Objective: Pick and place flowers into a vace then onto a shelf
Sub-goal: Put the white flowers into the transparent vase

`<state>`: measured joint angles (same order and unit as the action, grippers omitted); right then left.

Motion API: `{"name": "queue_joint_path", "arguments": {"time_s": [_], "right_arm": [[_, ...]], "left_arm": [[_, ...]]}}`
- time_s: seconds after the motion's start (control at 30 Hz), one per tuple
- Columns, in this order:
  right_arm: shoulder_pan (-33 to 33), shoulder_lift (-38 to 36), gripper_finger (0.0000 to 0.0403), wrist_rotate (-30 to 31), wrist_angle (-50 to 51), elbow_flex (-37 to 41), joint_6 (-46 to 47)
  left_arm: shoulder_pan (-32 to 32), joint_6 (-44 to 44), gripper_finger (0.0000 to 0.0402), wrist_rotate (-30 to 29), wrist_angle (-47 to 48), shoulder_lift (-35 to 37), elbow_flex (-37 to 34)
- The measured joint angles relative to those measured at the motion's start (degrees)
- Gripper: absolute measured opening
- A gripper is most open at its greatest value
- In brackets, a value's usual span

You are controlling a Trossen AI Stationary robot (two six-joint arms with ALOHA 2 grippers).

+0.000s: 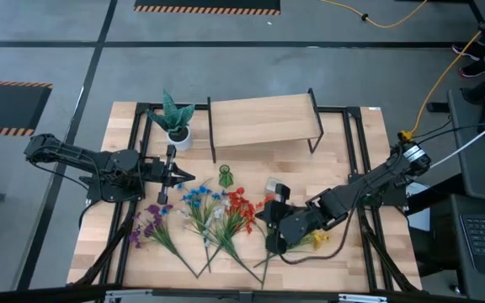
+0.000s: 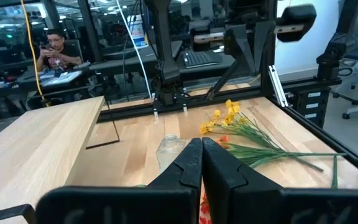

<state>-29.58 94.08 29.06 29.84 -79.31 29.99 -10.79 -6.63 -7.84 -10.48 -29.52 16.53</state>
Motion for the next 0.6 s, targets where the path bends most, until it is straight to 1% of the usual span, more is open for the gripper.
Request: {"name": "queue_joint_path", "arguments": {"time_s": [0.07, 0.2, 0.37, 0.47, 0.6], "right_arm": [[0.38, 0.01, 0.0008, -1.29, 1.4, -0.02, 0.95], [0.2, 0.52, 0.0004, -2.05, 1.73, -0.02, -0.12], [0.28, 0.48, 0.0002, -5.49, 2.28, -0.02, 4.08], [0.26, 0.79, 0.0002, -6.95, 2.16, -0.03, 4.93], [0.22, 2.89, 0.0002, -10.58, 1.53, -0.04, 5.58]], "left_arm": [[0.0, 0.31, 0.0006, 0.0, 0.0, 0.0, 0.0], [0.0, 1.33, 0.0006, 0.0, 0.0, 0.0, 0.0], [0.0, 1.33, 0.0006, 0.0, -0.01, 0.0, 0.0], [0.0, 1.33, 0.0006, 0.0, -0.02, 0.0, 0.0], [0.0, 1.34, 0.0006, 0.0, -0.02, 0.0, 0.0]]}}
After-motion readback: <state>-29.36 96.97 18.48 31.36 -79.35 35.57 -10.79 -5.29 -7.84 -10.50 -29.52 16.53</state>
